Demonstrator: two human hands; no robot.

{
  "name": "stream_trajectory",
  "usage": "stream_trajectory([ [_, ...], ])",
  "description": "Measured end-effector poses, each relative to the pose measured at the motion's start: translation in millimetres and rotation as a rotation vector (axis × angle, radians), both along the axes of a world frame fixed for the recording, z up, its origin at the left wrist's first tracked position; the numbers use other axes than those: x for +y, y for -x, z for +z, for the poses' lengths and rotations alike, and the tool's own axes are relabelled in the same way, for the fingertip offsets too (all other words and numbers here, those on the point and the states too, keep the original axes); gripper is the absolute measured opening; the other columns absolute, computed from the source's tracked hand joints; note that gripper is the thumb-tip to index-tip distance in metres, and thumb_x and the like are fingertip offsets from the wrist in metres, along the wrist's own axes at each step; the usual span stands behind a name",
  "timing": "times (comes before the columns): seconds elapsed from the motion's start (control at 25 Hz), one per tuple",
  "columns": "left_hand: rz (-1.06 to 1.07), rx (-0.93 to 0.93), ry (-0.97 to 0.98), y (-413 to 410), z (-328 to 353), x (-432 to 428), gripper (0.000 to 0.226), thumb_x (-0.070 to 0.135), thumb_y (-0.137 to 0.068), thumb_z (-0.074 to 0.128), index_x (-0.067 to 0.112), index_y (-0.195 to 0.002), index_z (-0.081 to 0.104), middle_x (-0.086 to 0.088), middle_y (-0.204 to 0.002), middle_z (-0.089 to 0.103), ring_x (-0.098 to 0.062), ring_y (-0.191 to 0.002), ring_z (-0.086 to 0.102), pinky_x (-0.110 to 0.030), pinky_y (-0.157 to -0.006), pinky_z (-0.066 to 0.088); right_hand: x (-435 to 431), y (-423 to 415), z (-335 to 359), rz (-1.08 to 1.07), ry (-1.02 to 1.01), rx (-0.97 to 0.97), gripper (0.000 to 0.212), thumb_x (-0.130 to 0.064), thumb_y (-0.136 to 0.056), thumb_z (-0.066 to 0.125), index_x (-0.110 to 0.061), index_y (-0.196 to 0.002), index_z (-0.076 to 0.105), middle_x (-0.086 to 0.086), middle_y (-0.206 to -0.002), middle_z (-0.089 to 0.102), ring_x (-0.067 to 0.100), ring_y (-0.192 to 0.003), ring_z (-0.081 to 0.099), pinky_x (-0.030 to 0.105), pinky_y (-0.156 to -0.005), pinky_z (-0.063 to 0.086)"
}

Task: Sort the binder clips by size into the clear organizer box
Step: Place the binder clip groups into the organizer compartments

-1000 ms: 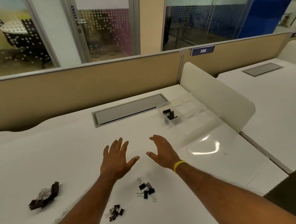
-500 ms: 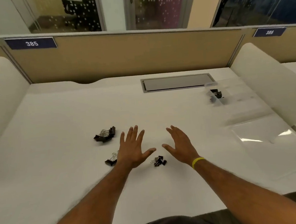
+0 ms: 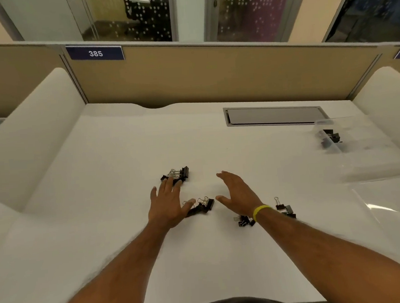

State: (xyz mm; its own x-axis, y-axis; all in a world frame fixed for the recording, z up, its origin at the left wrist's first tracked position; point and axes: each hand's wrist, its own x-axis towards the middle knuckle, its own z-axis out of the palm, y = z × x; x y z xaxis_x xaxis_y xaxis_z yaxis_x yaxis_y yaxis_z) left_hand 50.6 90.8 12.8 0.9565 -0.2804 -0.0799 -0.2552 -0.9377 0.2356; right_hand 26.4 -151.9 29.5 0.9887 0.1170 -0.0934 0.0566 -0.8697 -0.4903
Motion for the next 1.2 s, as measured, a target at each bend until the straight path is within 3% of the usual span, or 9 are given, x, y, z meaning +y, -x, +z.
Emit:
stream_trajectory([
  [0.24,0.095,0.009,-0.011,-18,-1,29,0.079,0.066,-0.091,0.037,0.021,-0.152,0.02,-0.007,-0.162,0.011,-0.024,-0.149,0.01,-0.048,-0.119,0.012,45,-53,8,0.123,0.018,0.066,0.07,-0.032,-0.089,0.065,-0.018,-0.148,0.03,0.002,-0.155,0.031,0.02,-0.143,0.026,0.032,-0.116,0.025],
  [0.4,0.127,0.027,0.034,-39,-1,30,0.08,0.063,-0.088,0.047,0.02,-0.151,0.023,-0.009,-0.161,0.015,-0.025,-0.148,0.015,-0.045,-0.115,0.023,67,-86,9,0.183,0.024,0.11,0.073,-0.029,-0.087,0.068,-0.019,-0.148,0.03,0.001,-0.155,0.031,0.021,-0.141,0.029,0.033,-0.113,0.029],
  [0.6,0.174,0.121,0.114,-62,-7,18,0.091,0.066,-0.081,0.058,0.019,-0.15,0.023,-0.008,-0.155,0.025,-0.028,-0.138,0.032,-0.045,-0.105,0.038,78,-113,-1,0.221,0.035,0.195,0.078,-0.025,-0.082,0.073,-0.017,-0.147,0.031,0.002,-0.153,0.033,0.023,-0.138,0.034,0.037,-0.112,0.034],
  [0.72,0.15,0.097,0.053,-72,-14,13,0.093,0.07,-0.077,0.058,0.018,-0.148,0.026,-0.008,-0.149,0.032,-0.028,-0.131,0.037,-0.044,-0.101,0.041,80,-121,-11,0.25,0.062,0.197,0.078,-0.025,-0.081,0.074,-0.017,-0.146,0.033,0.003,-0.149,0.037,0.026,-0.134,0.035,0.039,-0.109,0.037],
  [0.96,0.099,0.032,0.074,-81,-24,10,0.084,0.062,-0.078,0.061,0.017,-0.144,0.035,-0.006,-0.139,0.042,-0.026,-0.122,0.041,-0.041,-0.096,0.04,86,-133,-21,0.268,0.021,0.157,0.062,-0.017,-0.079,0.07,-0.018,-0.135,0.046,0.002,-0.134,0.048,0.024,-0.119,0.042,0.04,-0.096,0.044],
  [1.2,0.113,0.111,0.267,-84,-26,7,0.072,0.045,-0.083,0.067,0.015,-0.142,0.039,-0.008,-0.134,0.04,-0.026,-0.122,0.038,-0.04,-0.099,0.04,88,-136,-30,0.278,-0.008,0.097,0.039,-0.015,-0.08,0.069,-0.014,-0.118,0.061,0.005,-0.113,0.054,0.023,-0.101,0.054,0.038,-0.088,0.047],
])
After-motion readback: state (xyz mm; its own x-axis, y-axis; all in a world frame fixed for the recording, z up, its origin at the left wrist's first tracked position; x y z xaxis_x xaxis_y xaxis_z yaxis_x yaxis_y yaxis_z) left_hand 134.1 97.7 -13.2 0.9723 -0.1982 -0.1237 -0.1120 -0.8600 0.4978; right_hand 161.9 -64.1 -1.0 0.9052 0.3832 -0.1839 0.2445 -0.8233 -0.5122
